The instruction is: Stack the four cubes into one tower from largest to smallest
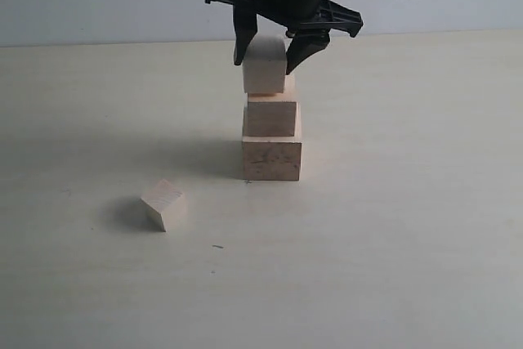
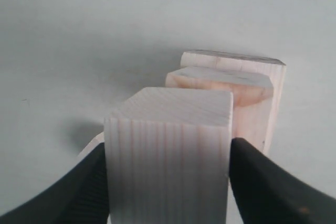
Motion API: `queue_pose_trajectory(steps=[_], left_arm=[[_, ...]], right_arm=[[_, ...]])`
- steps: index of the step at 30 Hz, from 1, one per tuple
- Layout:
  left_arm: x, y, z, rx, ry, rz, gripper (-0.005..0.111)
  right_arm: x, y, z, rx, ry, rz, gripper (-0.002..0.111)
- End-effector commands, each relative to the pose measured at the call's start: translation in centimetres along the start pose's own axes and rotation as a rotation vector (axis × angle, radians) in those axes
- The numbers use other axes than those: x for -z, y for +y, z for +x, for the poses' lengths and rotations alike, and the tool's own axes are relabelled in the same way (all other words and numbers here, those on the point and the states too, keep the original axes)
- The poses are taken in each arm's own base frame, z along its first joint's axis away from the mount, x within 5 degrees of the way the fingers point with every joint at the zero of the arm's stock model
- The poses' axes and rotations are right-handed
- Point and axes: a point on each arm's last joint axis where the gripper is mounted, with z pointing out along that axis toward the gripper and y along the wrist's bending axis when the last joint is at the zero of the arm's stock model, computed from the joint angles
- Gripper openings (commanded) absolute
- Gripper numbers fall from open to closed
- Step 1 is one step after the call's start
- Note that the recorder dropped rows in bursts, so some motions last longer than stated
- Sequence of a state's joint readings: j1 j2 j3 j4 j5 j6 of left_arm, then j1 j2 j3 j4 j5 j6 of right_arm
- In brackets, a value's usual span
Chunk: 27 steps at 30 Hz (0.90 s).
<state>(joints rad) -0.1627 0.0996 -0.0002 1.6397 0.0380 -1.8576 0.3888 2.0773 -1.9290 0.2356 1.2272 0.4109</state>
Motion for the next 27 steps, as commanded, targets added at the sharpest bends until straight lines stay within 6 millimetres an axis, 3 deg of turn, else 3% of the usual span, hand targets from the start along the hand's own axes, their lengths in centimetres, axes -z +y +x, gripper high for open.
queue_pose_trajectory(steps=[1,9,27], left_arm=[[0.0,0.0,0.0,-0.001,-0.005,-0.001,0.000],[0.0,0.0,0.0,-0.001,-0.005,-0.001,0.000],[0.0,0.0,0.0,0.000,-0.005,-0.001,0.000]], right_arm=[[1.1,-0.1,-0.1,0.006,-0.033,0.002,0.024],[3.0,-0.4,0.0,0.041,-0.102,0.055,0.024],[0.5,0.0,-0.1,0.007,-0.015,-0.008,0.024]])
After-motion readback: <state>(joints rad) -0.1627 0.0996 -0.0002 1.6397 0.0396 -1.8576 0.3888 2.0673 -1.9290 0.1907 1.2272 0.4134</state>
